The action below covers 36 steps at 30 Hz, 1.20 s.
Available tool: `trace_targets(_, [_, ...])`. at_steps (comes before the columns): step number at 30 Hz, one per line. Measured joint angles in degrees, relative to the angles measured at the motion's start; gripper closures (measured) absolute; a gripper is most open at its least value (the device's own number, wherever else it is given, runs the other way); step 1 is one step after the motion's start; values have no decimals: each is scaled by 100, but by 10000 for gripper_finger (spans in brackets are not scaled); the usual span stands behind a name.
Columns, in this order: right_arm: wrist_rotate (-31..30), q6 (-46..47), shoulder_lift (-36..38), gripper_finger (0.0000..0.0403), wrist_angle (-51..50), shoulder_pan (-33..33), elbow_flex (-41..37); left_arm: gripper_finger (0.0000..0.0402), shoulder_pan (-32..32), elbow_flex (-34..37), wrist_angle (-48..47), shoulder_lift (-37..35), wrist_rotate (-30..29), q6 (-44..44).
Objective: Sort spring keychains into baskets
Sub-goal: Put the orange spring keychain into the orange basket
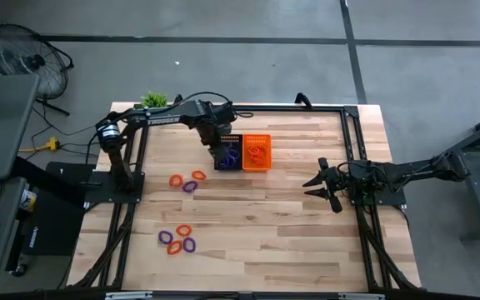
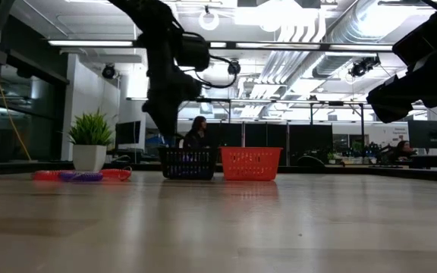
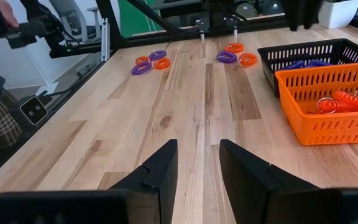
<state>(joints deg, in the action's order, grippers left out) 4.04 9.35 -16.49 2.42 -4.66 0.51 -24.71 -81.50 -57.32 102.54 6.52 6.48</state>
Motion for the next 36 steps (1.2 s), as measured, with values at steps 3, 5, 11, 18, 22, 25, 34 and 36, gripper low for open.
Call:
trace_targets(3, [0,-1,0,289,-1,0,0,248,0,237,42,-286,0,59])
trace_targets(5, [1,0,0,289,-2,0,0,248,0,474,-23,-471,1,205])
trace_targets(11, [-1,-1,0,289,-2,1,0,248,70,1345,-24,-1027,-3,804])
trace_targets(18, [1,0,0,289,-2,1,0,247,279,2611,34,-1854,67,1399])
trace_targets(22, [1,-1,0,289,-2,1,0,247,420,3234,24,-2347,9,1626])
trace_targets(25, [1,0,0,289,-2,0,0,247,487,3584,81,-2619,-64,1631])
trace_targets(34, [0,-1,0,289,0,1,0,247,599,4198,381,-2752,-369,1628])
trace_targets(36, [1,-1,0,289,-2,1,0,247,599,4266,506,-2749,-382,1632])
